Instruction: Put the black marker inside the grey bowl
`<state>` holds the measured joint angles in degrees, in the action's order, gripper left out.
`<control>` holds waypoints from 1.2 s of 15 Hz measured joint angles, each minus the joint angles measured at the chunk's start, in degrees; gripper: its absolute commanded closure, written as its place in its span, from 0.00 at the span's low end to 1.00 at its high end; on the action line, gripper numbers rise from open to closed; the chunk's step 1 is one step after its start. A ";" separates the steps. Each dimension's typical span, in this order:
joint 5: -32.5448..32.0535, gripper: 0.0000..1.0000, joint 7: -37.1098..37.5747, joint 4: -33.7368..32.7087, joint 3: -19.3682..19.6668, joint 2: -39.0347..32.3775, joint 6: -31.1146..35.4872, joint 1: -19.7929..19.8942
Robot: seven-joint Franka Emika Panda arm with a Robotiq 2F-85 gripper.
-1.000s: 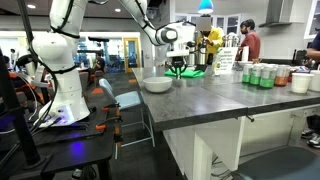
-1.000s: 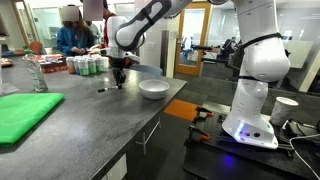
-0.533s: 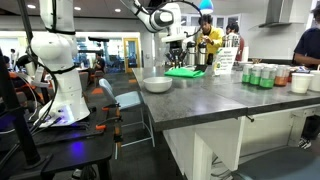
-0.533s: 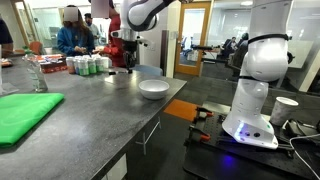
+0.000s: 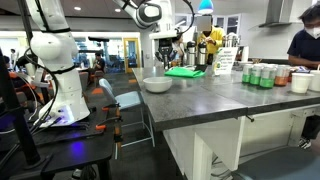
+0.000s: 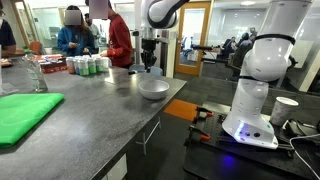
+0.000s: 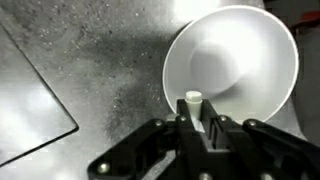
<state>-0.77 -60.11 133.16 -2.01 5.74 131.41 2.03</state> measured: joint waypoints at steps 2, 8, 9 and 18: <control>-0.82 0.95 -3.14 2.52 1.05 2.56 -0.28 -0.29; -3.72 0.42 -7.36 7.60 2.38 6.34 -2.55 -1.25; -3.95 0.33 -7.36 8.01 2.43 6.57 -2.55 -1.30; -3.12 0.00 -5.61 8.61 2.72 10.76 -2.87 -3.77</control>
<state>-3.89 -65.72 141.76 0.70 16.49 128.54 -1.74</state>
